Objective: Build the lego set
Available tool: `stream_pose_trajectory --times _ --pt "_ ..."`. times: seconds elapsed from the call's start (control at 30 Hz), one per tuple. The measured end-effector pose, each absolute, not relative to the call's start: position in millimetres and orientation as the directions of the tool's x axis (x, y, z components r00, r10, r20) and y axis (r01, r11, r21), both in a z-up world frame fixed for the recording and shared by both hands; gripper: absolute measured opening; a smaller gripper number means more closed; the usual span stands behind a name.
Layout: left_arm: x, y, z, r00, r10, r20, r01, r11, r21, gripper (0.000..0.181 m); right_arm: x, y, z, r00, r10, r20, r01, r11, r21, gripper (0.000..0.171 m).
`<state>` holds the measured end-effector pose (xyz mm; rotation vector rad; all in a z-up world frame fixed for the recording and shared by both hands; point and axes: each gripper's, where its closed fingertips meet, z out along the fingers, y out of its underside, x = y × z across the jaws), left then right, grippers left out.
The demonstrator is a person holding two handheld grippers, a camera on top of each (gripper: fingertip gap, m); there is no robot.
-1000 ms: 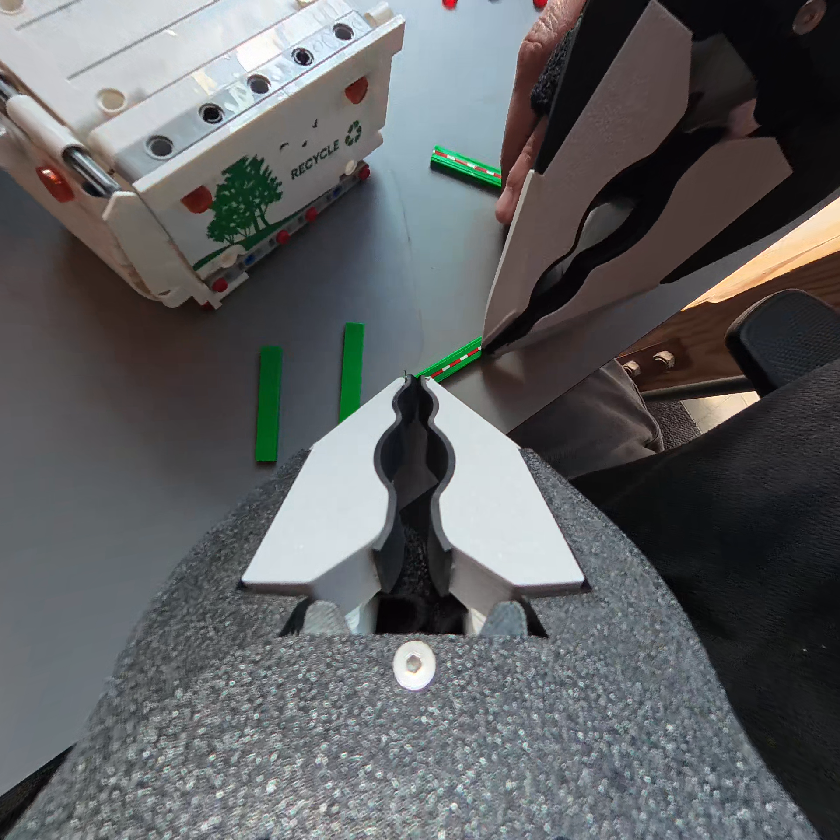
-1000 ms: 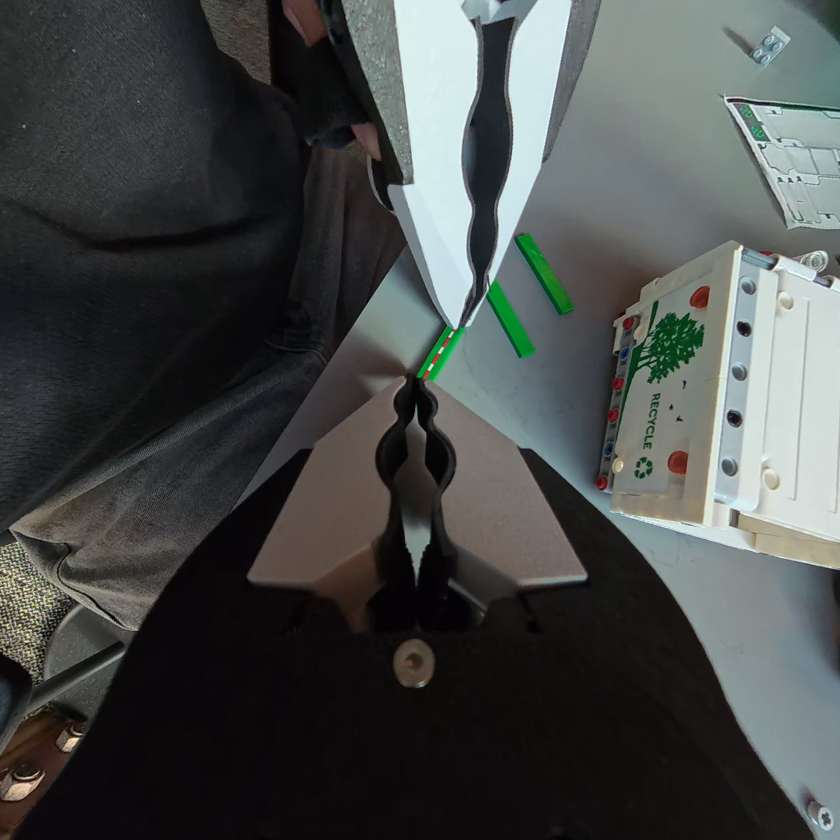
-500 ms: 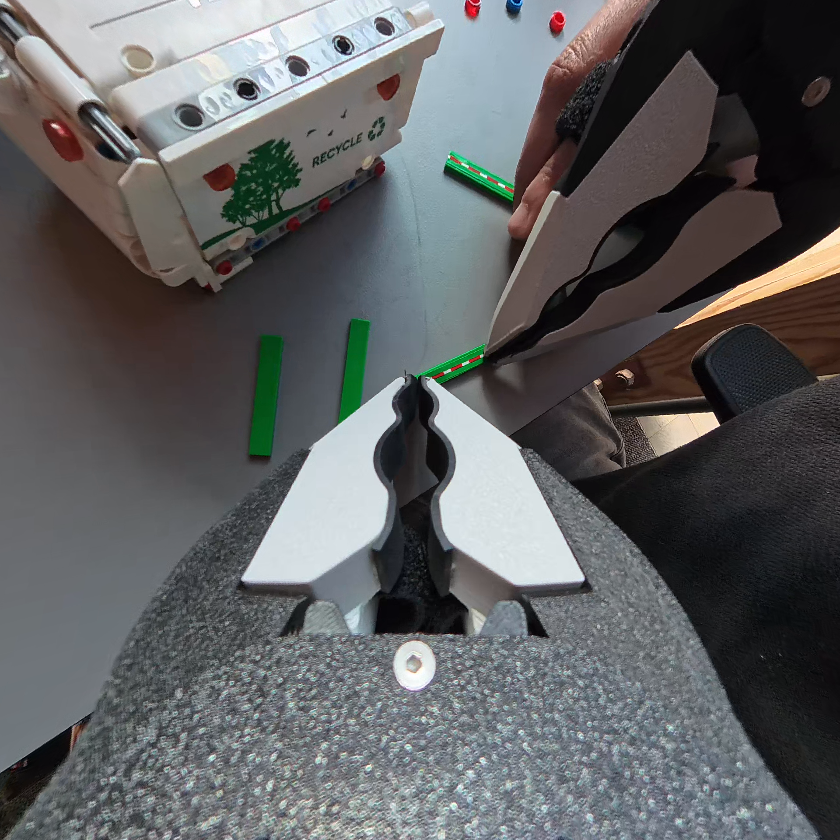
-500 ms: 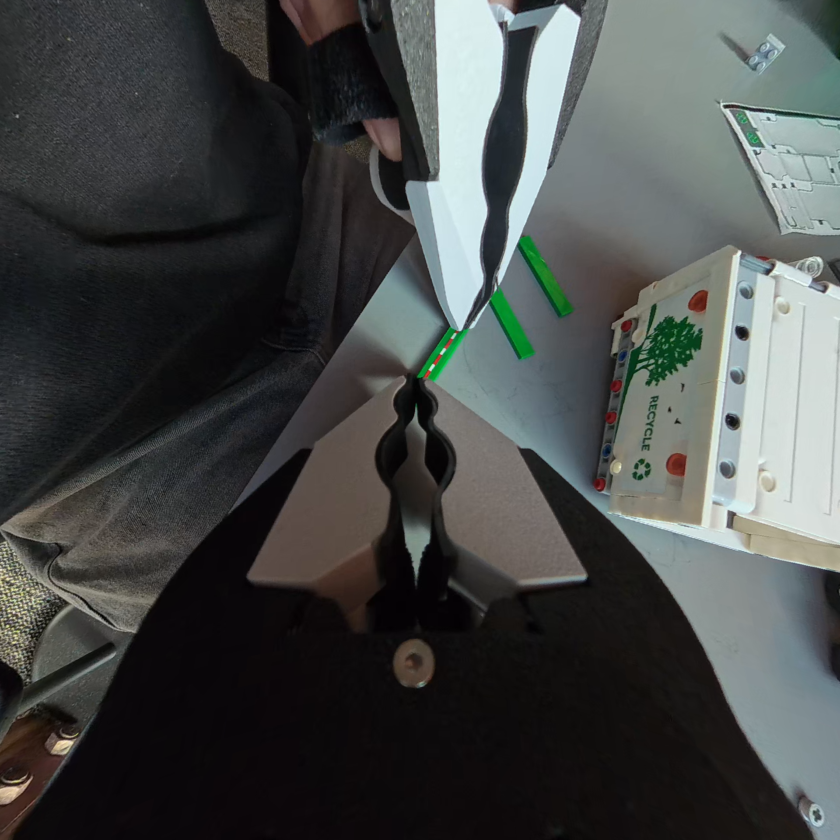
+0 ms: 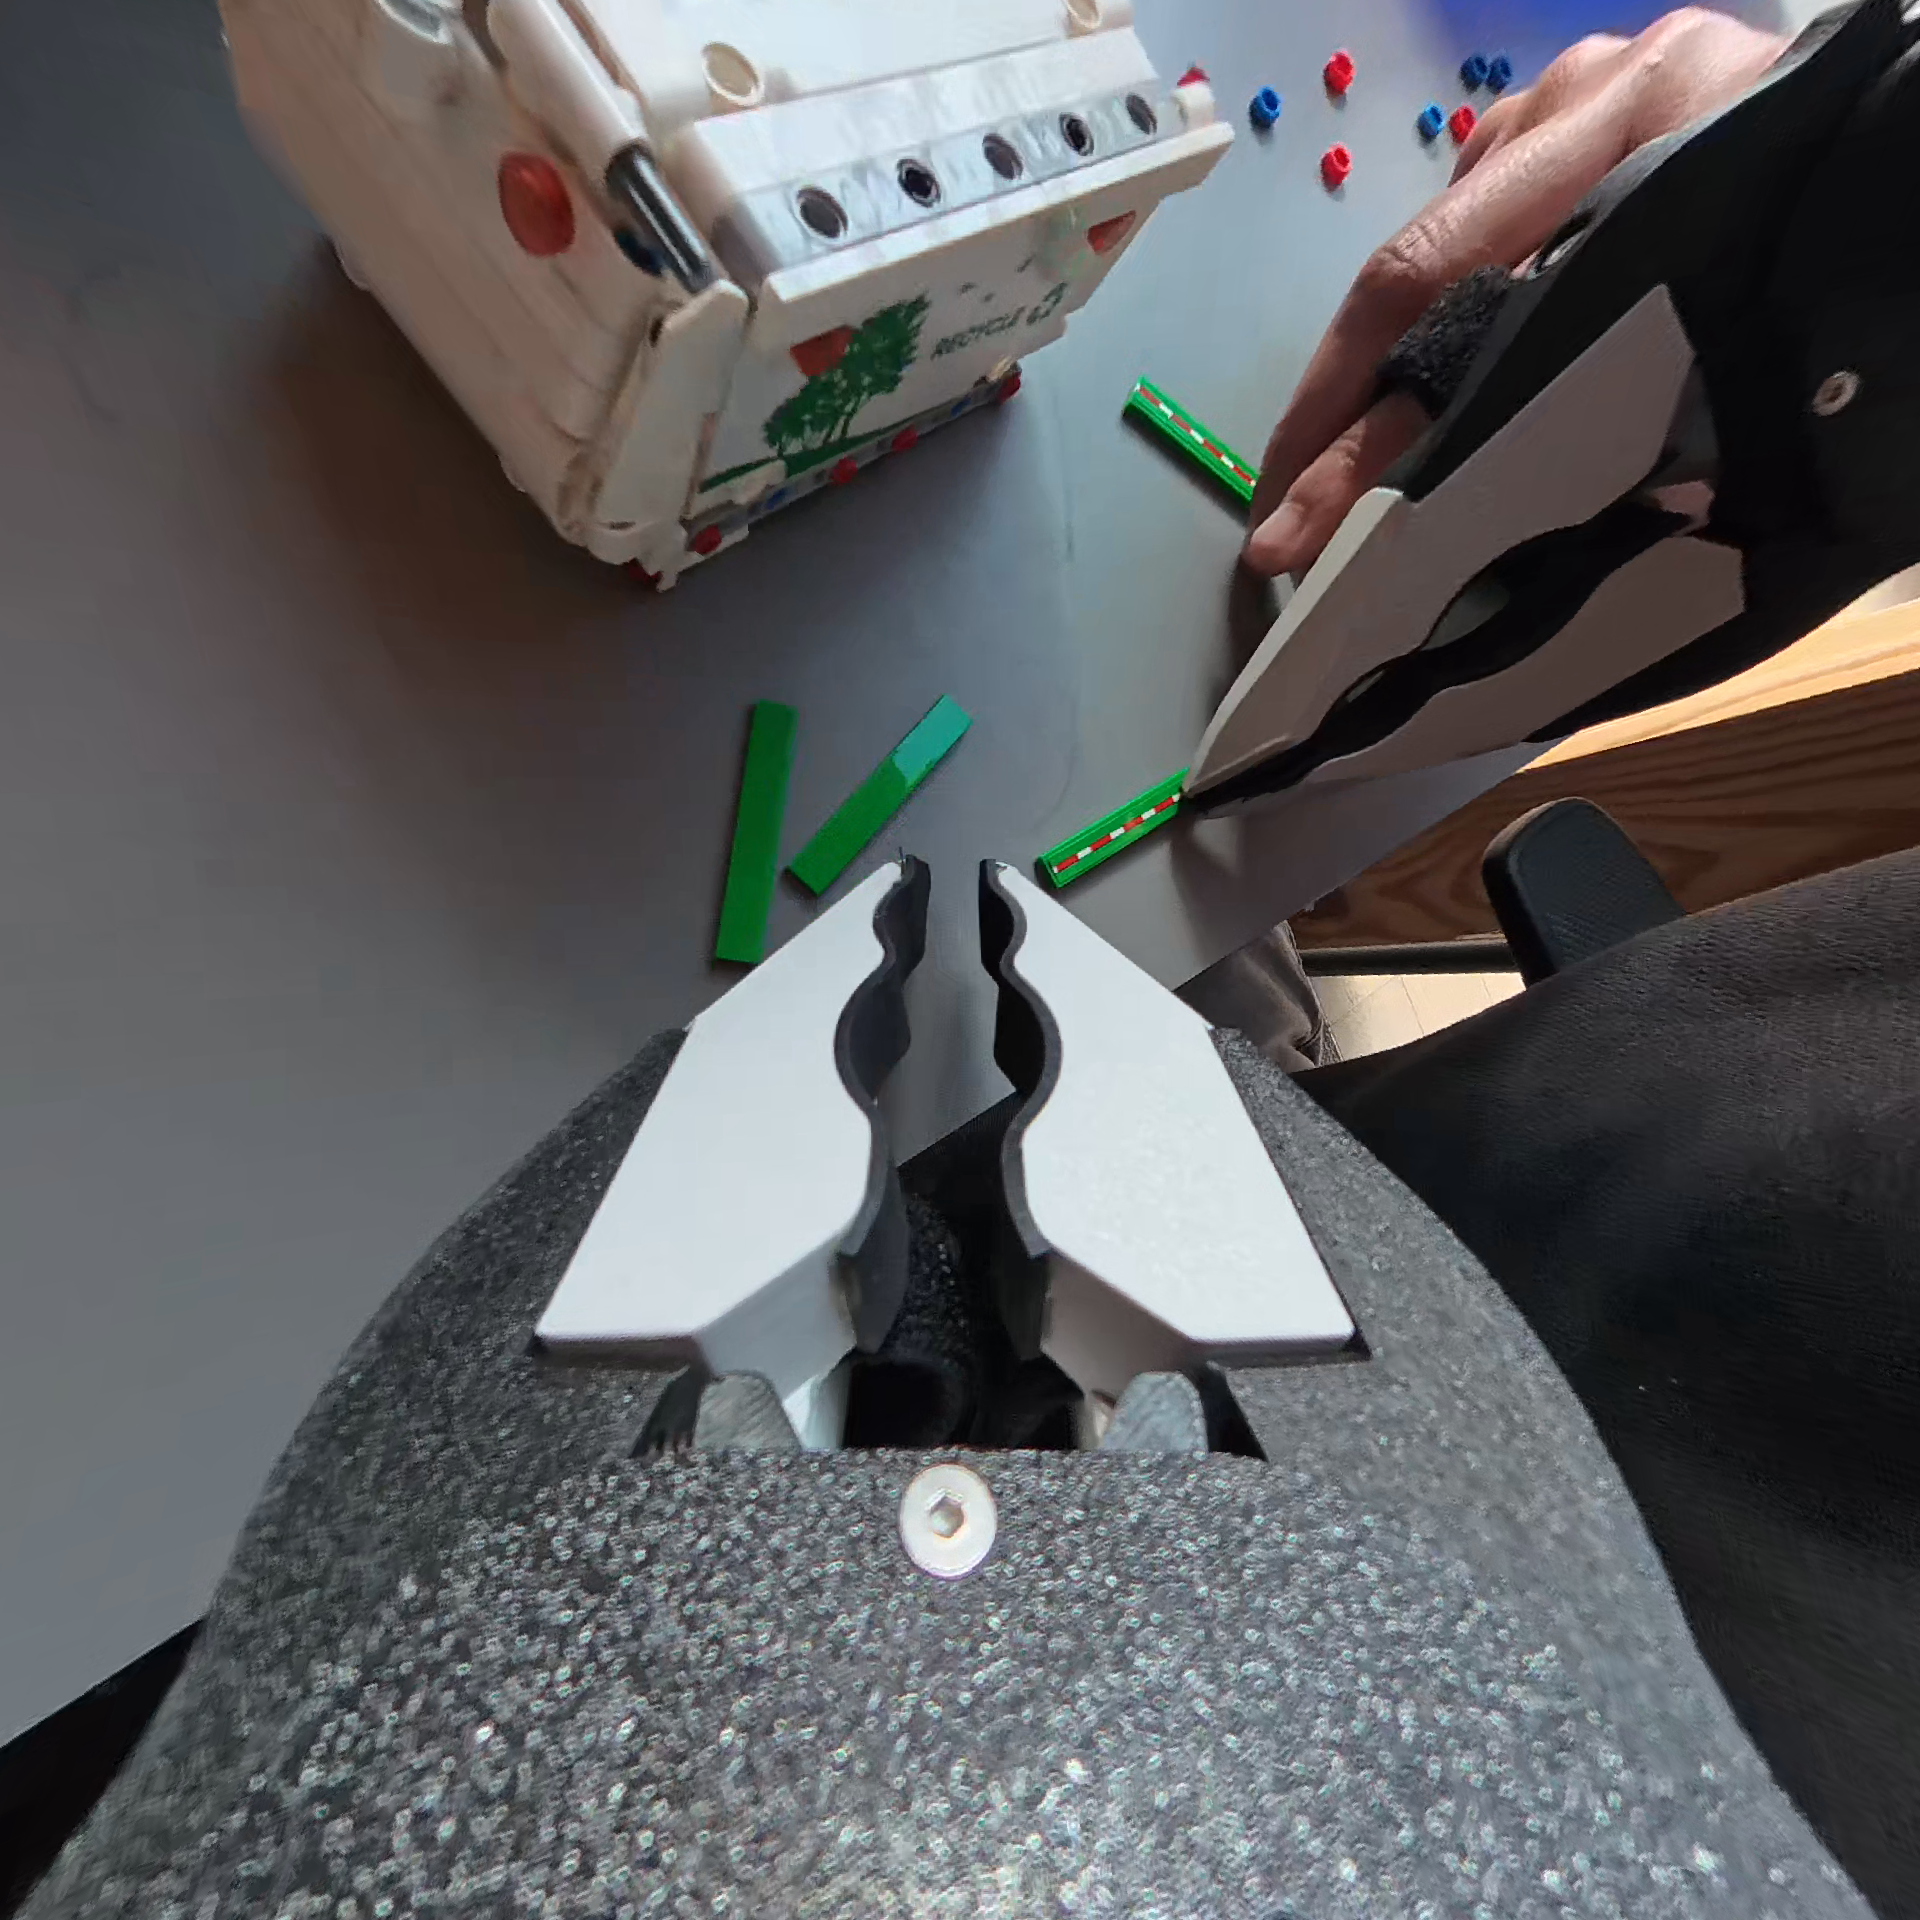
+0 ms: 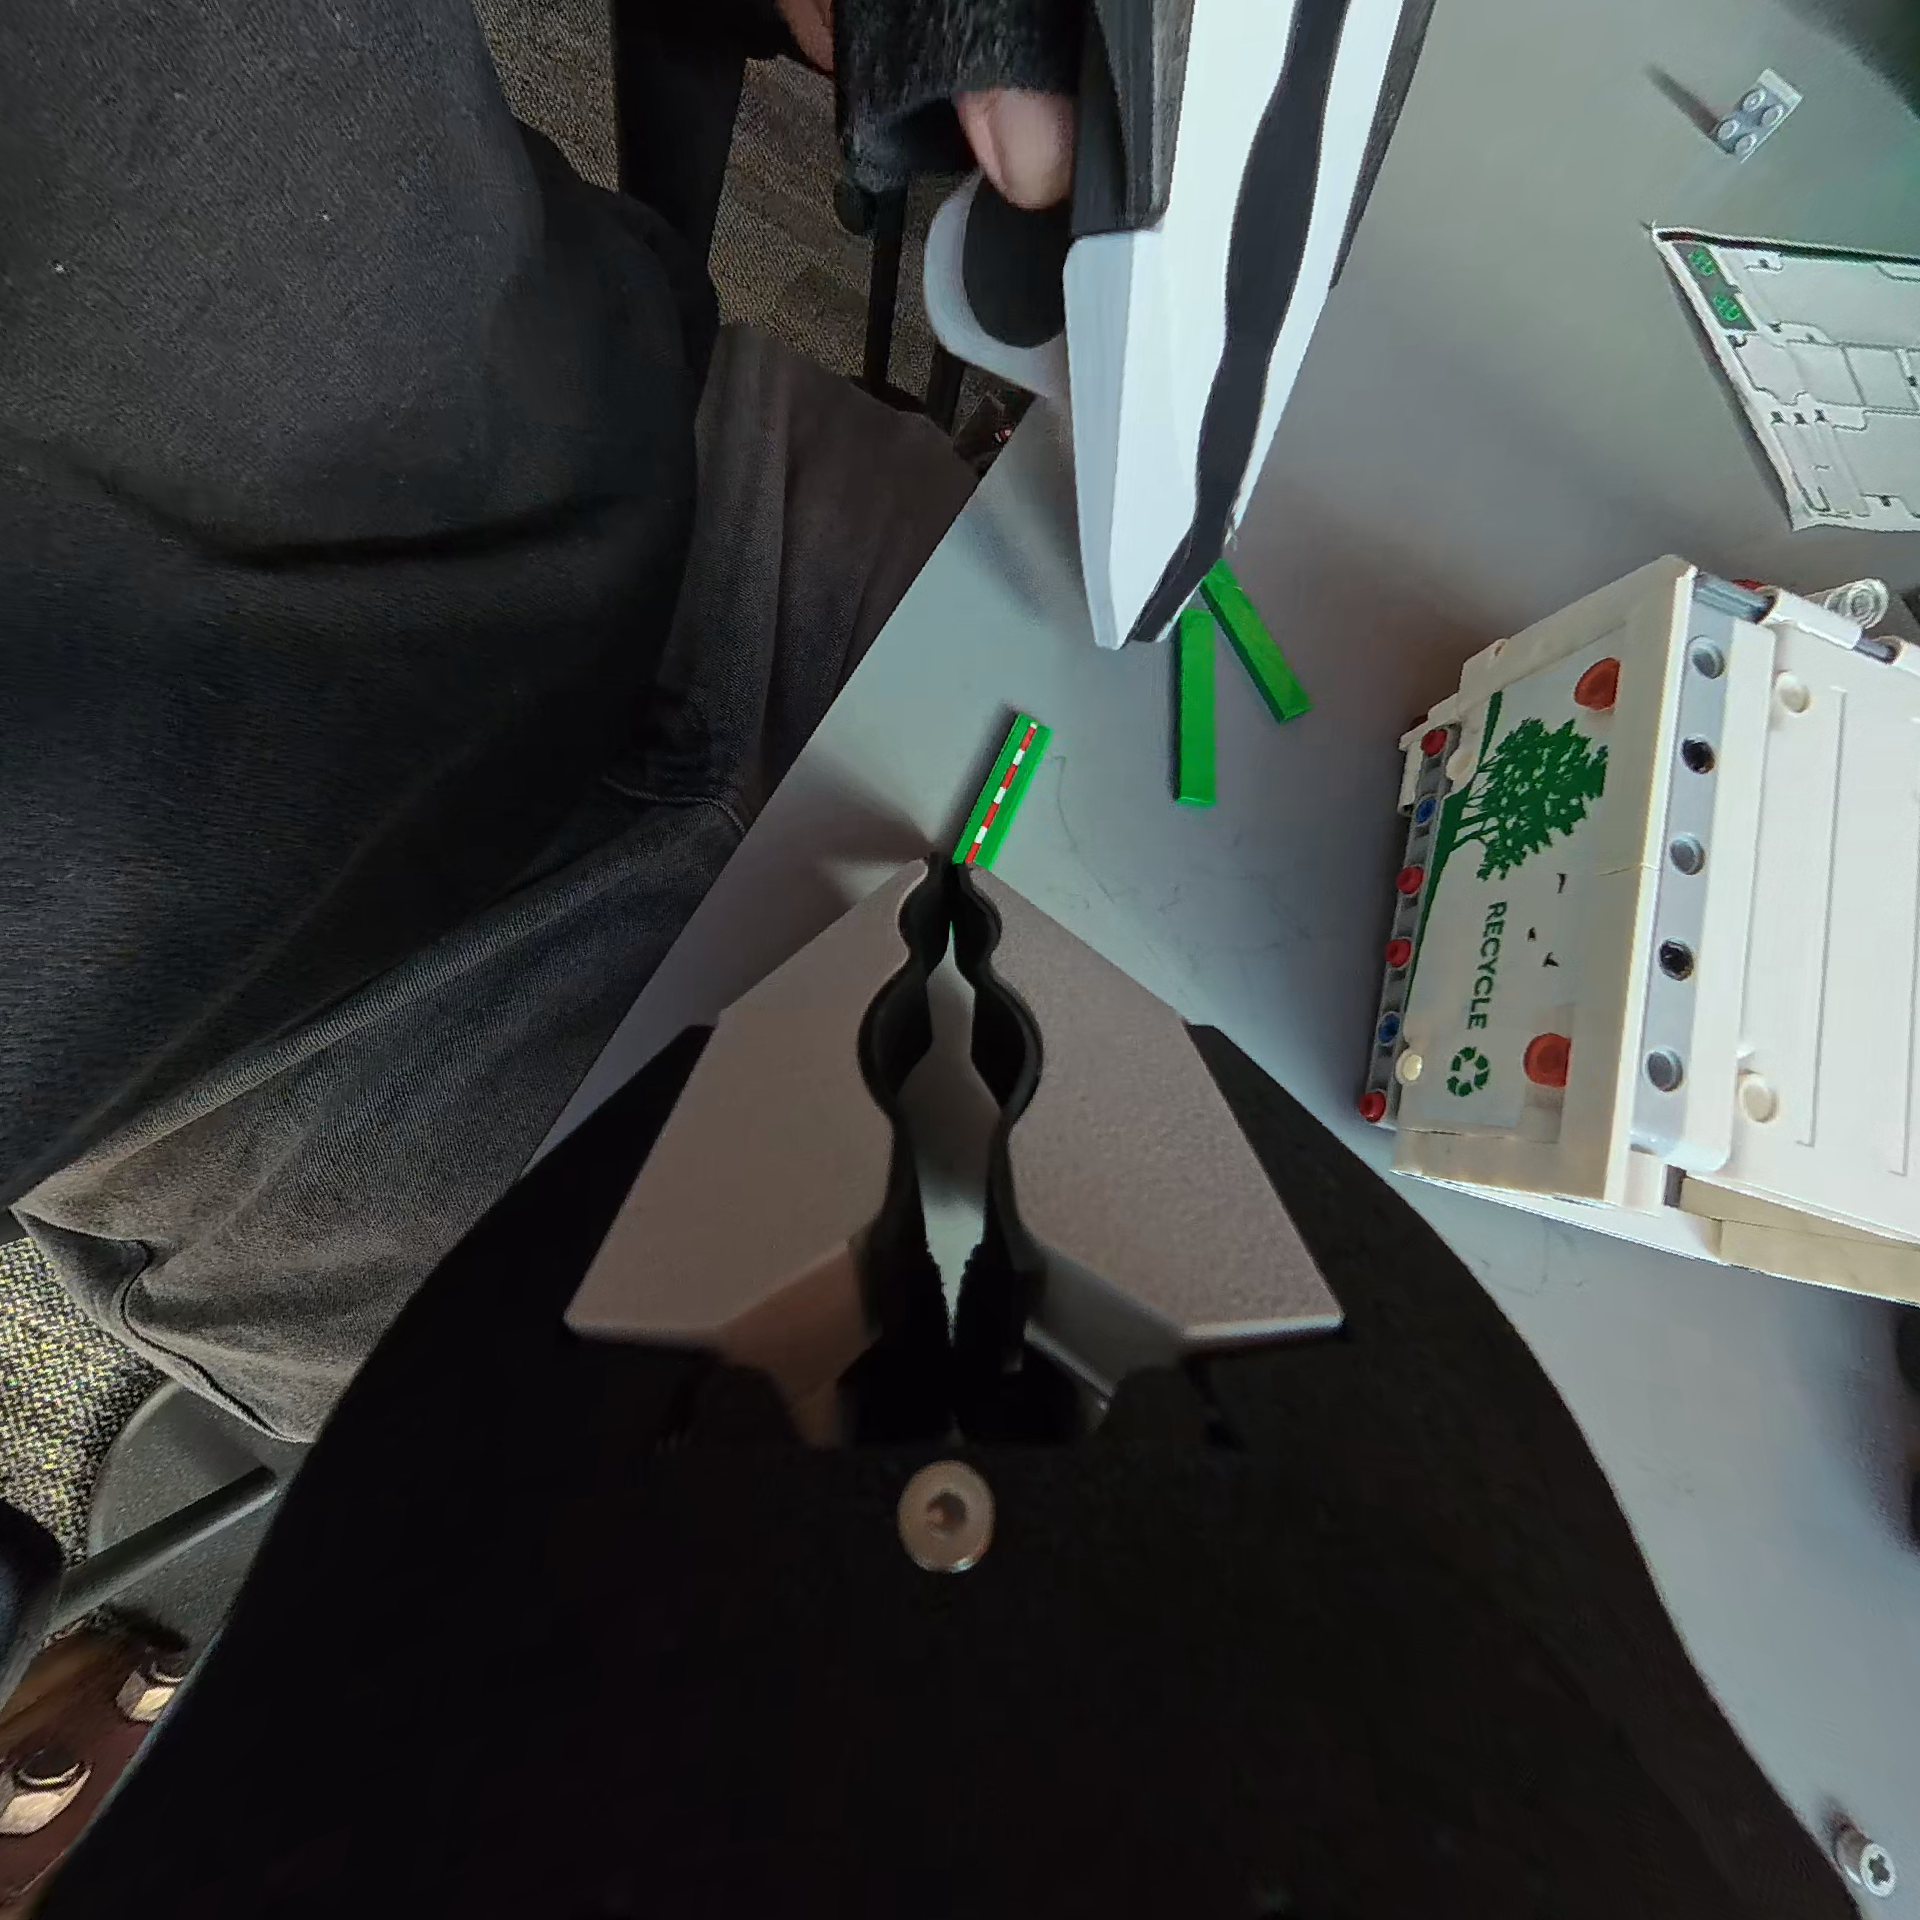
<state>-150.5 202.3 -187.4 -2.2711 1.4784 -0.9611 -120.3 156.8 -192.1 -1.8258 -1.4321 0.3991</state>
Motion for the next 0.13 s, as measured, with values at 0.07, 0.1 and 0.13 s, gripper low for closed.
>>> stream_pose_trajectory --times 0.07,0.1,0.13 --pt "-148.0 200.3 -175.5 0.194 -0.905 0.379 -0.700 -0.399 -0.592 0.008 -120.2 156.8 -192.0 0.320 0.926 0.203 0.683 -0.077 -0.726 0.000" --pt "-147.2 197.0 -170.2 0.139 -0.924 0.355 -0.705 -0.344 -0.620 0.008 -120.1 156.7 -192.0 0.319 0.926 0.201 0.683 -0.078 -0.727 0.000" --pt "-146.6 191.8 -165.4 0.074 -0.939 0.335 -0.711 -0.285 -0.643 0.011 -119.8 156.2 -191.8 0.317 0.928 0.198 0.682 -0.078 -0.727 0.000"
